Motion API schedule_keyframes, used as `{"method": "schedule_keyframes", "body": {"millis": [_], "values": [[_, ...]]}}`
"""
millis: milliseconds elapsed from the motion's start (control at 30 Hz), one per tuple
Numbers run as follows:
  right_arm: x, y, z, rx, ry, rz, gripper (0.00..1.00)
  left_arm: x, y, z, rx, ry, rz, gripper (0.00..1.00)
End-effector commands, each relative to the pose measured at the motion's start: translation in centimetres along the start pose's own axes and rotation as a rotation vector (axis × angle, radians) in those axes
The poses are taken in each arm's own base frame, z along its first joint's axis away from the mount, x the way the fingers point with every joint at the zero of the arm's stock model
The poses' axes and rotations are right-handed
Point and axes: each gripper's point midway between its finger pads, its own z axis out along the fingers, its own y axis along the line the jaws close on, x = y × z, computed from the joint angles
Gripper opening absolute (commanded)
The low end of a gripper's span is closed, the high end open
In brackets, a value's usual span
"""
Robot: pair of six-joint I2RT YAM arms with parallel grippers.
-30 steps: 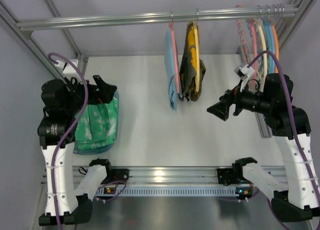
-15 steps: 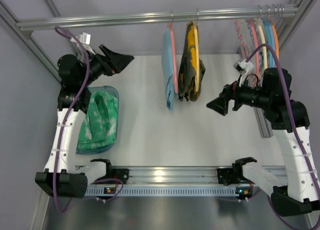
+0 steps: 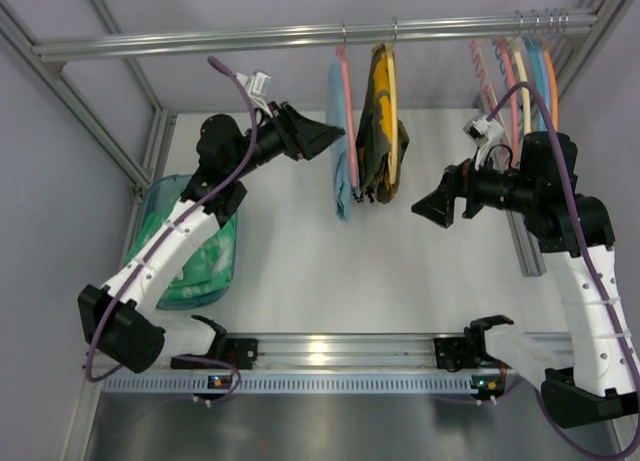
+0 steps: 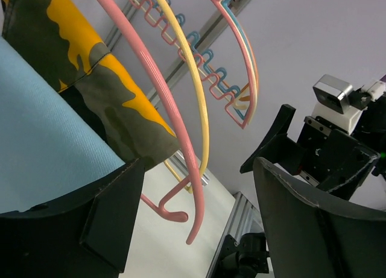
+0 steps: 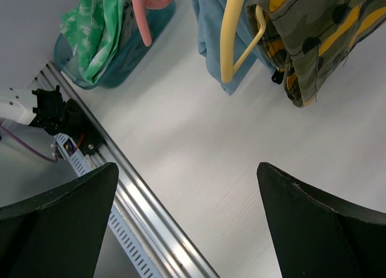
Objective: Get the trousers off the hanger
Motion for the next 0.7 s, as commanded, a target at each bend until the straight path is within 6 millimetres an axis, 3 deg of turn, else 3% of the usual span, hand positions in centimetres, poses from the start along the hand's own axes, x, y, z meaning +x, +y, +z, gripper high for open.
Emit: {"method": "schedule_keyframes", "body": {"millis": [0,133,233,400,633,667], "values": [[-1.4,0.9,-0.6,-0.013,-0.046,-0.063,0.99,0.0,-0.7,1.8,0.064,-0.042,0.045,0.78],[-1.1,1.0,-0.9,-0.008,-0.046,-0.063,0.99,1.3,-1.1,3.3,0.104,-0.009,0.001,0.76],[-0.9,1.1,-0.9,-0.011,-0.043,-0.061,1.00,1.2,-1.2,4.2,0.128,-0.014,-0.050,0.74],[-0.5,0.9,-1.1,0.000,-0.038,-0.096,0.99,0.6,-3.0,4.7,0.190,-0.018,-0.115,0.68],[-1.0,1.0,-1.1,-0.004,-0.048,-0.094,0.99,-2.1,-6.8,4.2,0.273,-0.064,-0.196,0.50],[-0.9,1.0,-1.1,-0.003,-0.047,-0.093,0.99,-2.5,-7.1,4.1,0.278,-0.070,-0.204,0.43]]}}
